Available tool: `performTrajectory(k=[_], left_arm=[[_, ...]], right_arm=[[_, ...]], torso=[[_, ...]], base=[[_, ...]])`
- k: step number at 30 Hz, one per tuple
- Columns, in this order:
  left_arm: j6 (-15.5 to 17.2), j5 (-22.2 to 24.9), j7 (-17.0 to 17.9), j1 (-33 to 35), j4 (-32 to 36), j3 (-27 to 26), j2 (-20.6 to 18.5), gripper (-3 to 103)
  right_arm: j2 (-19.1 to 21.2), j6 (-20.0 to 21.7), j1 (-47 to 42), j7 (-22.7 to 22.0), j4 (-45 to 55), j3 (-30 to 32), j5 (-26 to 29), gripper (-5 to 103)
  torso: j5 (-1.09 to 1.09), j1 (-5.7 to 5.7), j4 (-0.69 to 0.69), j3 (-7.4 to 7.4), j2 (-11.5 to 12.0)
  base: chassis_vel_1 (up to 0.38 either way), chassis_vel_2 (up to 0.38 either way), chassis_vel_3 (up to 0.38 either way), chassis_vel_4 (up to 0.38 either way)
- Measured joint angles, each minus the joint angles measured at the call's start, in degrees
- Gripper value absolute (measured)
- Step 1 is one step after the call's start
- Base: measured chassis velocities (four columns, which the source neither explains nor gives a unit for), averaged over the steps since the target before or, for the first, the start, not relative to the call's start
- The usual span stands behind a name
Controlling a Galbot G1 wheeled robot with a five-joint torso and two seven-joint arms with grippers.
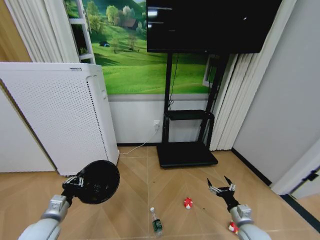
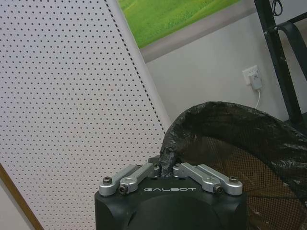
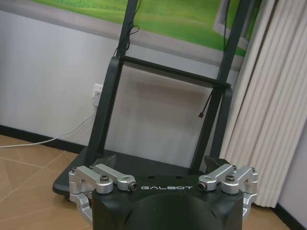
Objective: Pick up the trash bin and place the garbage on the floor into it.
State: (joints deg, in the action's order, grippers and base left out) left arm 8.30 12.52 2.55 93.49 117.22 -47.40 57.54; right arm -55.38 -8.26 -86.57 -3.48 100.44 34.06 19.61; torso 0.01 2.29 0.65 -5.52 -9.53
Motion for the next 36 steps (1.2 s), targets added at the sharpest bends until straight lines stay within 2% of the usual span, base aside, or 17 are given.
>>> performTrajectory(k=[6, 12, 19, 28, 29, 33, 36], left_arm=[[-0.06, -0.47, 0.01, 0.21, 0.00, 0.01, 0.50, 7], [-0.13, -0.89, 0.04, -0.18, -0.56, 0.41, 0.53, 7], [-0.50, -1.19, 0.07, -0.11, -1.03, 0.68, 0.82, 7], [-1.15, -1.27, 0.12, 0.24, -1.21, 0.54, 0.99, 7], [-1.30, -1.34, 0.15, 0.28, -1.21, 0.50, 1.06, 7], [-1.40, -1.43, 0.15, 0.32, -1.21, 0.51, 1.13, 7], [-1.46, -1.50, 0.15, 0.25, -1.28, 0.60, 1.16, 7]], right_arm=[[0.13, 0.24, 1.20, -1.60, 1.18, -2.20, 1.86, 100], [-1.07, 0.97, 1.79, -1.61, 1.40, -2.77, -1.93, 100], [-0.84, 0.61, 1.62, -1.17, 0.89, -2.77, -3.11, 100], [-1.22, 0.63, 1.05, -1.11, 1.32, -2.75, -3.40, 100], [-1.34, 0.62, 0.83, -1.11, 1.41, -2.74, -3.56, 100], [-1.45, 0.47, 0.56, -1.15, 1.47, -2.59, -3.87, 100], [-1.45, 0.29, 0.41, -1.28, 1.48, -2.54, -4.10, 100]], torso=[[-0.01, 0.00, 0.01, 0.00, 0.00], [0.00, 0.00, 0.02, 0.00, 0.00], [0.00, 0.00, 0.02, 0.00, 0.00], [0.00, 0.00, -0.02, 0.00, 0.00], [0.01, 0.00, 0.02, 0.01, 0.00], [-0.01, 0.00, 0.03, 0.01, 0.00], [-0.01, 0.00, -0.01, 0.00, 0.00]], base=[[0.000, 0.000, 0.000, 0.000], [0.000, 0.000, 0.000, 0.000], [0.041, 0.042, -0.035, -0.028], [0.180, 0.171, -0.177, -0.184], [0.253, 0.248, -0.236, -0.249], [0.258, 0.242, -0.258, -0.254], [0.285, 0.291, -0.282, -0.296]])
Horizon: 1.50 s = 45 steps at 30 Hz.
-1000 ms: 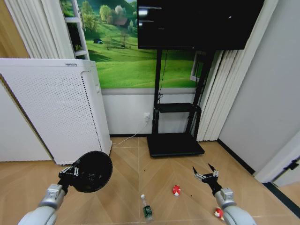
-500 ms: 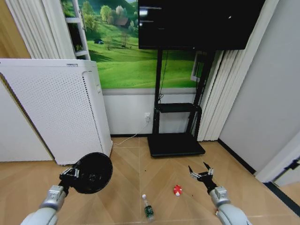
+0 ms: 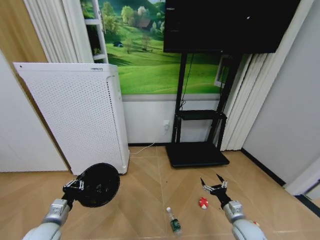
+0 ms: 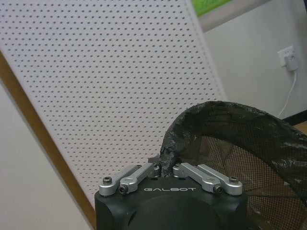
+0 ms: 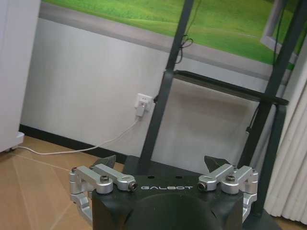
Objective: Pick up the trash bin and place the garbage on the floor into it.
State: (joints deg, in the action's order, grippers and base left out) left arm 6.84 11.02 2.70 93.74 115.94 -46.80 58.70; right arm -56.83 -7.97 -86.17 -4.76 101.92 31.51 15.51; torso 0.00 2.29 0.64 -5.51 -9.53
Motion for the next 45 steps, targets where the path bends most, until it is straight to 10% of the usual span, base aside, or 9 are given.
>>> performTrajectory(k=[13, 24, 45], left_arm=[[-0.81, -0.60, -0.02, -0.11, -1.25, 0.50, 0.34, 7], [-1.14, -1.09, -0.24, -0.07, -2.64, 1.85, 0.21, 7], [-2.11, -1.71, -0.52, 0.05, -3.99, 3.64, 0.49, 7]], right_arm=[[0.17, -0.69, -0.42, -0.66, -0.29, -1.12, 0.39, 100], [8.11, 4.11, -1.11, -0.47, -5.54, -6.13, 5.59, 100], [10.15, 6.27, 9.44, 0.66, -24.31, -30.59, 16.21, 100]], torso=[[-0.04, -0.01, 0.01, 0.00, 0.00], [0.01, 0.00, 0.07, 0.00, 0.00], [0.00, 0.00, 0.01, 0.00, 0.00]], base=[[0.307, 0.294, -0.319, -0.306], [-0.026, -0.004, 0.029, -0.004], [-0.008, -0.006, 0.000, 0.003]])
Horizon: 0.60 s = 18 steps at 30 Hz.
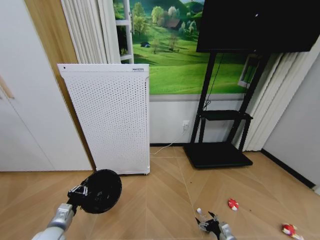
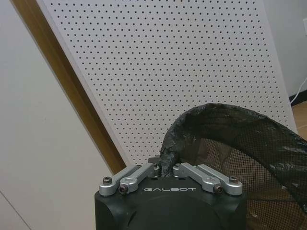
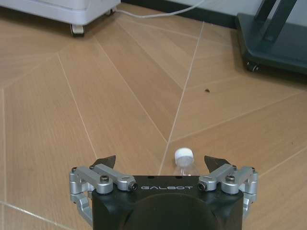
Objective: Pick up the trash bin and place the garbage on the floor into it.
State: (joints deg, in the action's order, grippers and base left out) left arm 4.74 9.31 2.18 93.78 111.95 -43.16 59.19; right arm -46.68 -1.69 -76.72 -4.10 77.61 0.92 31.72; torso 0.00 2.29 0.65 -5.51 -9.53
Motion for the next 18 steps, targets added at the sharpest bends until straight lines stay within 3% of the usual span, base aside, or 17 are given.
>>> performTrajectory(k=[18], left_arm=[[-0.33, -0.44, -0.52, -0.74, -1.29, 1.55, 0.03, 7]], right_arm=[[-5.88, -0.88, 6.98, -0.60, -17.44, -1.74, -4.46, 100]], torso=[[0.00, 0.00, 0.01, 0.00, 0.00]], base=[[0.000, 0.000, 0.000, 0.000]])
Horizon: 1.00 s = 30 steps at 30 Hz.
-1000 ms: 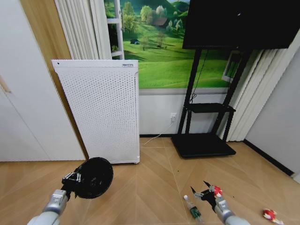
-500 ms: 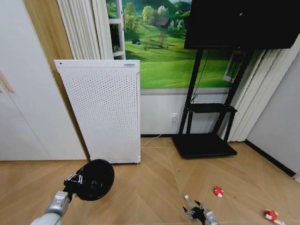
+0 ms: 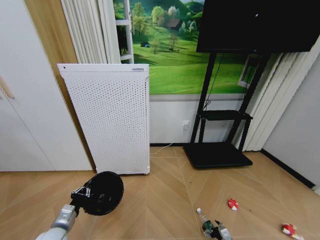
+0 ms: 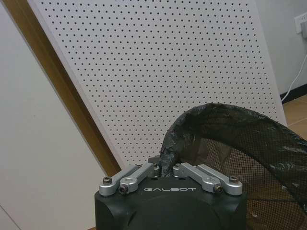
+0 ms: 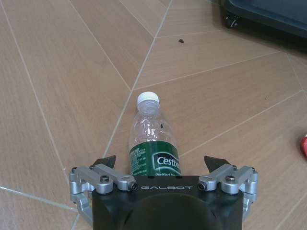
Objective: Pick up the trash bin and place the garbage on the floor into it.
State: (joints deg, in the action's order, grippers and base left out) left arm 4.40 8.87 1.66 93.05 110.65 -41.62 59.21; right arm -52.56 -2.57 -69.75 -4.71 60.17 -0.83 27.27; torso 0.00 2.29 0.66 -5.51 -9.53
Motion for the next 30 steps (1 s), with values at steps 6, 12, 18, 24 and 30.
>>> performTrajectory(k=[6, 12, 18, 24, 30], left_arm=[[-0.16, -0.29, -0.03, 0.01, -0.27, 0.17, 0.31, 7], [-0.45, -0.41, -0.04, 0.13, -0.57, 0.16, 0.47, 7], [-0.66, -0.63, -0.10, 0.19, -0.85, 0.16, 0.64, 7], [-0.73, -0.74, -0.16, 0.12, -0.91, 0.21, 0.76, 7], [-0.81, -0.71, -0.22, -0.08, -0.85, 0.26, 0.94, 7]], right_arm=[[-0.83, -0.16, 1.01, -0.01, -1.57, -0.89, -0.61, 100], [-1.10, -0.66, 1.40, 0.88, -2.86, -1.15, -1.37, 83], [-1.10, -1.05, 1.46, 1.32, -3.03, -1.15, -1.55, 61], [-1.07, -1.24, 1.24, 1.33, -2.61, -1.13, -1.60, 39], [-0.43, -1.25, -0.67, 1.10, 0.18, -0.01, -1.14, 22]], torso=[[0.00, 0.00, 0.00, 0.00, 0.00], [0.00, 0.00, 0.00, 0.00, 0.00], [0.00, 0.00, 0.00, 0.00, 0.00], [-0.01, 0.00, 0.00, 0.00, 0.00], [0.02, 0.00, 0.01, 0.00, 0.00]], base=[[0.000, 0.000, 0.000, 0.000], [0.000, 0.000, 0.000, 0.000], [0.000, 0.000, 0.000, 0.000], [0.000, 0.000, 0.000, 0.000], [0.000, 0.000, 0.000, 0.000]])
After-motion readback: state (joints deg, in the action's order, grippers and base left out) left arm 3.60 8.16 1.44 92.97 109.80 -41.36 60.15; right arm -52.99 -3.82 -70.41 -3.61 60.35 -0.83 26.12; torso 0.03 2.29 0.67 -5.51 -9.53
